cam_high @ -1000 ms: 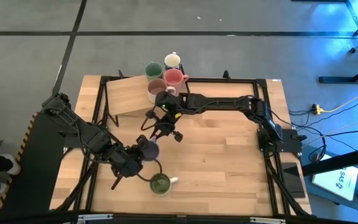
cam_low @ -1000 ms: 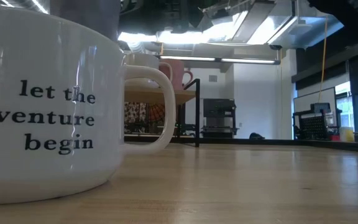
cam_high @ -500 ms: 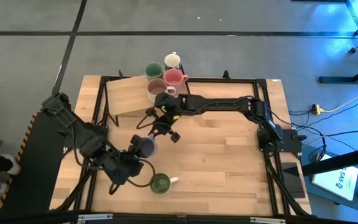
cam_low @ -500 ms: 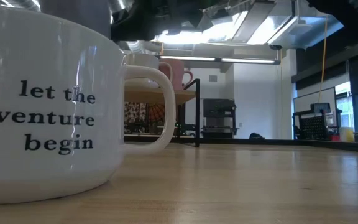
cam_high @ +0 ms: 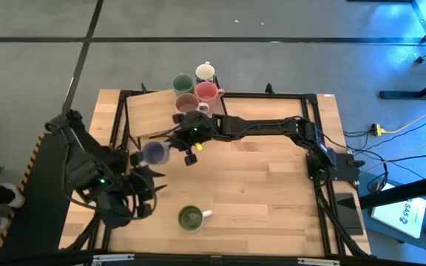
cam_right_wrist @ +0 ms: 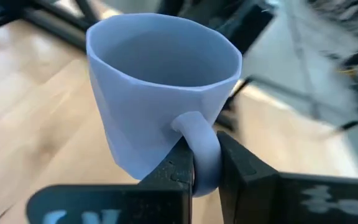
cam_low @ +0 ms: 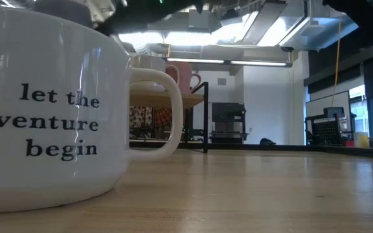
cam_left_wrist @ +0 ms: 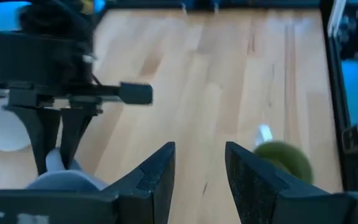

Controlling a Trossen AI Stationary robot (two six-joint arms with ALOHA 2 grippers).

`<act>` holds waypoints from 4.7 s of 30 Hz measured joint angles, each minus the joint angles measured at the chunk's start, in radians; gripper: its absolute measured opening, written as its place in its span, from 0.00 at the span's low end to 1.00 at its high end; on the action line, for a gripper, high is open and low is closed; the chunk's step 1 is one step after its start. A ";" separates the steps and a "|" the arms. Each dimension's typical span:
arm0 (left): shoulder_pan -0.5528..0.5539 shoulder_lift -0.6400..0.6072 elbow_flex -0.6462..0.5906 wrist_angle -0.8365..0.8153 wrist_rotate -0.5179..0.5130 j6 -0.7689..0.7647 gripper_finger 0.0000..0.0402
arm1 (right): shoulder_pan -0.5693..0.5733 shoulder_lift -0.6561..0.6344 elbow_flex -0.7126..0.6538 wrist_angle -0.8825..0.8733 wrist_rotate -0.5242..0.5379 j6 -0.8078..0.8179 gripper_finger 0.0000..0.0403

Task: Place coffee mugs
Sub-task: Put the light purple mug on the shelf

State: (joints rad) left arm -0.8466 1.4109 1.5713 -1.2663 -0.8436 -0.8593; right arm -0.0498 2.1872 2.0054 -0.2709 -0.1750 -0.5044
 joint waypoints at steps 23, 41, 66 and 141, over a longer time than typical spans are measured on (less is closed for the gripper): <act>-0.041 0.001 0.138 -0.140 -0.161 -0.029 0.33 | -0.031 0.043 0.119 0.106 0.434 0.159 0.06; -0.041 0.001 0.138 -0.141 -0.187 -0.021 0.33 | -0.058 0.100 0.118 0.140 0.435 0.317 0.05; -0.041 0.001 0.138 -0.159 -0.188 -0.021 0.33 | -0.069 0.140 0.120 0.161 0.450 0.317 0.20; 0.540 -0.380 -0.471 -0.106 0.124 -0.191 0.00 | -0.084 -0.328 0.315 -0.559 0.525 -0.365 0.00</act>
State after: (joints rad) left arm -0.3070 1.0313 1.1004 -1.3727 -0.7198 -1.0502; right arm -0.1341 1.8595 2.3207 -0.8298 0.3497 -0.8692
